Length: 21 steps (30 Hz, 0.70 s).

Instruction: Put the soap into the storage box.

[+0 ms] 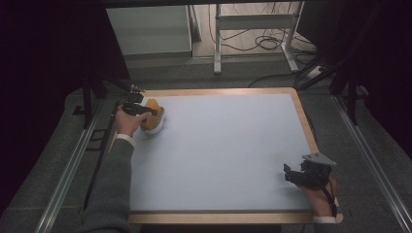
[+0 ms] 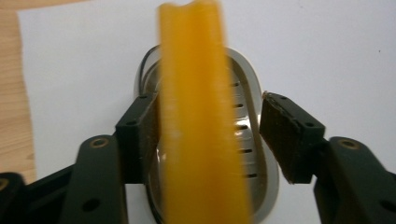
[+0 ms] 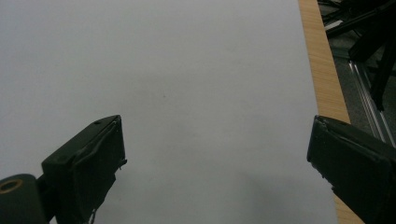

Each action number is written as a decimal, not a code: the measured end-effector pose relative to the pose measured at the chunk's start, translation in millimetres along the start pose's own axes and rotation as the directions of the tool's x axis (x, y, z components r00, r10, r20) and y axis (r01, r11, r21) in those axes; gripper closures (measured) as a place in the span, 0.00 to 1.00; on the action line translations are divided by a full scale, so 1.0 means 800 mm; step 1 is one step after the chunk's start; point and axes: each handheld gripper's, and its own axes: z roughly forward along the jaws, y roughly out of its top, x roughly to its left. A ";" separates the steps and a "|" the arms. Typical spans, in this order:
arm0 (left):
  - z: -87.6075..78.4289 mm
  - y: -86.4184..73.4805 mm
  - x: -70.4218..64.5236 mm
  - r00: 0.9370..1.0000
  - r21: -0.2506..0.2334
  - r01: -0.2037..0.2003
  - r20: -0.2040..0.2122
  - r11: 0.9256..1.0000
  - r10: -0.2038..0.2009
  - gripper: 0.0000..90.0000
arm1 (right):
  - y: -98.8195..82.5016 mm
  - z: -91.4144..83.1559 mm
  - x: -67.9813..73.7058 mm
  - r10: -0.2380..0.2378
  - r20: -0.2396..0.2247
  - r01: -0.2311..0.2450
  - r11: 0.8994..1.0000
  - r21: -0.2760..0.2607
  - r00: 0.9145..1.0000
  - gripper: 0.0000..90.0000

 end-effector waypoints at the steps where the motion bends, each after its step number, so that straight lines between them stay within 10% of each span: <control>1: -0.002 0.000 0.000 1.000 0.001 0.001 -0.009 1.000 -0.001 0.41 | 0.000 0.000 0.000 0.000 0.000 0.000 1.000 0.000 1.000 0.05; 21: -0.050 -0.013 0.007 0.999 -0.089 -0.025 -0.044 0.996 0.021 0.27 | 0.000 0.002 0.003 -0.005 -0.003 0.005 1.000 -0.001 1.000 0.05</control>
